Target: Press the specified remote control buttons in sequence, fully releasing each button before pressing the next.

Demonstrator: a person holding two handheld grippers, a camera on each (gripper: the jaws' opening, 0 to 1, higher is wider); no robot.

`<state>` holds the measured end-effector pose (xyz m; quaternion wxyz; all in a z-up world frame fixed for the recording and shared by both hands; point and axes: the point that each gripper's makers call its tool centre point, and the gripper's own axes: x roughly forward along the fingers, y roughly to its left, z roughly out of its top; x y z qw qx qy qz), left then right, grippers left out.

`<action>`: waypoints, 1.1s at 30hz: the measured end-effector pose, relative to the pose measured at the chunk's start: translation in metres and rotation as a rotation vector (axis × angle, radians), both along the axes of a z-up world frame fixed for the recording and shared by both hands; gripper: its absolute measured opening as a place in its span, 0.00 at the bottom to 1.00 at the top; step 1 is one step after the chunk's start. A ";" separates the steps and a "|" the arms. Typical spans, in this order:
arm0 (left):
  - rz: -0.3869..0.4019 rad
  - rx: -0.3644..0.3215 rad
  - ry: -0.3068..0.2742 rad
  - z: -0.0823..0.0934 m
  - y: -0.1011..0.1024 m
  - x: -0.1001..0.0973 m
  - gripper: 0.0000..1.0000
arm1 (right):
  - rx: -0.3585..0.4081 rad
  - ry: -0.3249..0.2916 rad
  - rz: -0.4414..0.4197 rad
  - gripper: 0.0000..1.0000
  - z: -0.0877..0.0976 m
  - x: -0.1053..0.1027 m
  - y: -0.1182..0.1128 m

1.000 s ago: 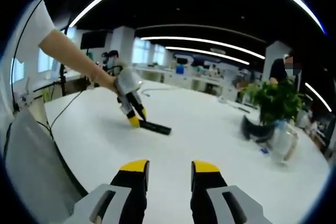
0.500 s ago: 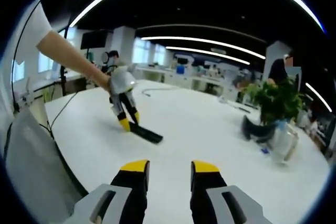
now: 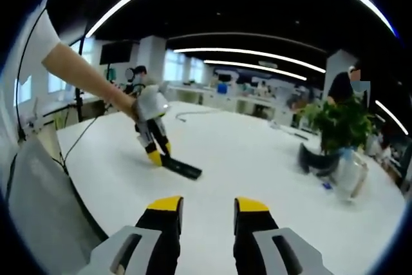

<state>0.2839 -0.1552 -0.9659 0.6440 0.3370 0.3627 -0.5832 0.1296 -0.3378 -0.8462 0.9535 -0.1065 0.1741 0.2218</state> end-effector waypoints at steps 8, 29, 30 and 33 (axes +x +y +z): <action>-0.002 -0.011 0.003 0.000 -0.001 -0.010 0.23 | -0.012 0.017 0.006 0.28 -0.003 -0.001 0.001; -0.001 -0.005 -0.006 0.000 -0.002 -0.028 0.23 | -0.046 0.041 0.005 0.25 -0.010 -0.003 -0.002; -0.004 -0.006 -0.007 0.000 -0.003 -0.029 0.23 | -0.047 0.042 0.006 0.25 -0.010 -0.003 -0.002; -0.007 -0.005 -0.006 0.000 -0.003 -0.033 0.23 | -0.049 0.042 0.007 0.25 -0.010 -0.003 -0.002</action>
